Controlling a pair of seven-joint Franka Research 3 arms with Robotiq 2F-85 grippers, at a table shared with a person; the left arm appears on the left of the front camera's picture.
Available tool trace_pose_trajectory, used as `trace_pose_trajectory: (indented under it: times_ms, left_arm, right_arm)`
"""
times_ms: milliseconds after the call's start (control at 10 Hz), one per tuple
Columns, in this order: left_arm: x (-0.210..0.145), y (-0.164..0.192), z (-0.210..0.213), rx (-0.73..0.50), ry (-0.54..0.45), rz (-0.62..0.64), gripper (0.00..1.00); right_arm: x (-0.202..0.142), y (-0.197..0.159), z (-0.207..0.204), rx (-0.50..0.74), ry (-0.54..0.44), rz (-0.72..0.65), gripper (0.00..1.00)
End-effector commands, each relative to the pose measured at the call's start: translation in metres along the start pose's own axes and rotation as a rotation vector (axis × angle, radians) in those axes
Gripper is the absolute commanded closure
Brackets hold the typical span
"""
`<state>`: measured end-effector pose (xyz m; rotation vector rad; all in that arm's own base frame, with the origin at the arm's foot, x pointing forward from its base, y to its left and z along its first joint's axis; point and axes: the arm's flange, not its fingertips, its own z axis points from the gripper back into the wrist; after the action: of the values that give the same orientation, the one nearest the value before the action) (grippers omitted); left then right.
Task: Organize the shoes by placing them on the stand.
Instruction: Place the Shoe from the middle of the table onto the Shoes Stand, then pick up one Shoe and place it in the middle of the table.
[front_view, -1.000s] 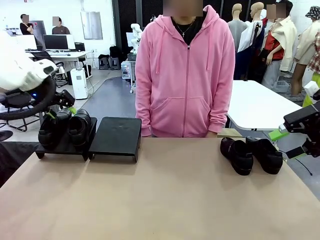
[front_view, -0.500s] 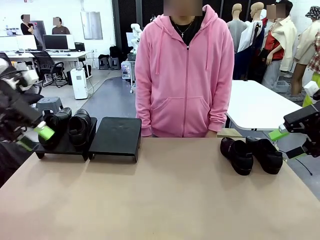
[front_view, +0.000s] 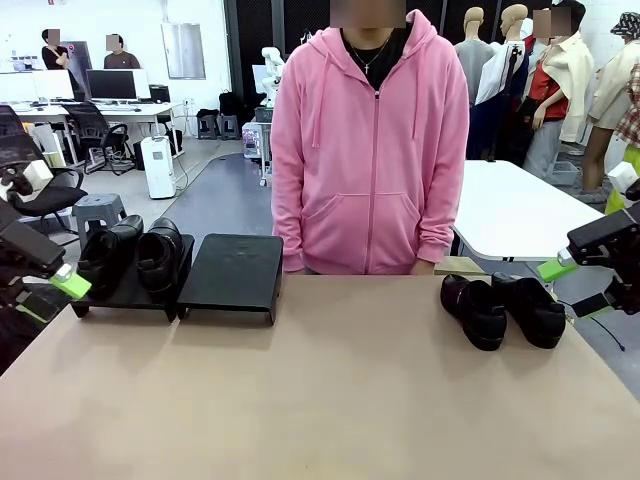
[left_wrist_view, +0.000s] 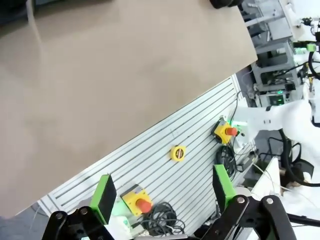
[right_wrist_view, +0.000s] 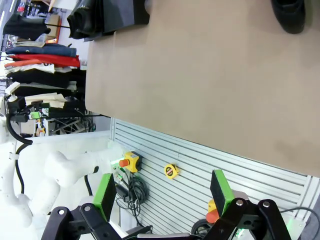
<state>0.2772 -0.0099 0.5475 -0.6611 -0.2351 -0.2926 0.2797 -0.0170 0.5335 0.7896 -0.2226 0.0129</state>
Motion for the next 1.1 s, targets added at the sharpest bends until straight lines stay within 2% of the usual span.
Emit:
trace_pose_trajectory:
  times_ms: [0, 800, 900, 1000]
  left_arm:
    - [0.004, -0.005, 0.003, -0.009, 0.007, -0.015, 0.0]
    - [0.004, -0.005, 0.003, -0.009, 0.007, -0.015, 0.0]
    - [0.004, -0.005, 0.003, -0.009, 0.007, -0.015, 0.0]
    - [0.004, -0.005, 0.003, -0.009, 0.007, -0.015, 0.0]
  right_arm:
    - [0.001, 0.0, 0.001, 0.026, -0.004, 0.019, 0.0]
    - [0.001, 0.0, 0.001, 0.026, -0.004, 0.019, 0.0]
    - [0.0, 0.0, 0.0, 0.0, 0.0, 0.0, 0.0]
    - [0.026, 0.018, -0.01, -0.125, -0.018, 0.013, 0.0]
